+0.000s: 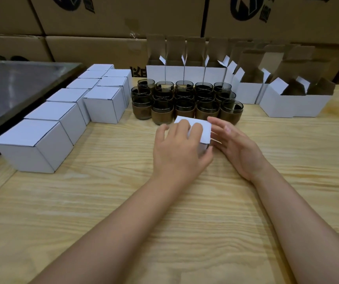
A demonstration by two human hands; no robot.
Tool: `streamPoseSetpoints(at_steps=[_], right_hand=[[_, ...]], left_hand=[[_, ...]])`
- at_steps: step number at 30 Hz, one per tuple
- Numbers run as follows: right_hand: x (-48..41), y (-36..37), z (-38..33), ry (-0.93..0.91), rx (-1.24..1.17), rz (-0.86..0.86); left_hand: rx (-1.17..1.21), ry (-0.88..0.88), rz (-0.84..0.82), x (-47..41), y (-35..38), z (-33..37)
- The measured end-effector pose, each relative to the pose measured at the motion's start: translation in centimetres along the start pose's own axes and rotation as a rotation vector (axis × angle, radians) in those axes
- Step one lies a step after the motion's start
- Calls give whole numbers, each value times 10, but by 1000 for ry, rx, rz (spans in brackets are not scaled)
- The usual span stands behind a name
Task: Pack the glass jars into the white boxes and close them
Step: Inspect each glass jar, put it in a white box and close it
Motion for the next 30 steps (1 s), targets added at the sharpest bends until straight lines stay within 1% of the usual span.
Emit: streamPoseSetpoints(at_steps=[3, 5, 9, 14, 18, 20, 25, 30], right_hand=[[-1, -3, 0, 14, -1, 14], [-2, -4, 1, 11, 5, 16], [-2, -4, 1, 15, 2, 26], [-2, -7, 2, 11, -8, 47], [-4, -9, 3, 7, -59, 91], [-5, -12, 3, 14, -88, 111], [-7, -14, 5, 31, -133, 134], [-9, -17, 7, 61, -167, 268]], left_hand=[[-65, 9, 33, 16, -19, -27], [-116, -49, 40, 22, -30, -53], [-197, -196, -10, 30, -44, -103], [-262, -266, -41, 32, -47, -148], [-190, -416, -58, 26, -37, -165], [-180, -463, -81, 20, -31, -171], [-199, -481, -129, 5, -16, -184], [-204, -480, -116, 3, -9, -187]])
Point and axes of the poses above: each hand's wrist, its own x-axis away from the middle knuckle, its own y-axis out of the palm, z = x × y, the point moved 3 cm from there along -x, towards the middle knuckle, and after that the axes turned 4 degrees about z, right-handed, at the moved point
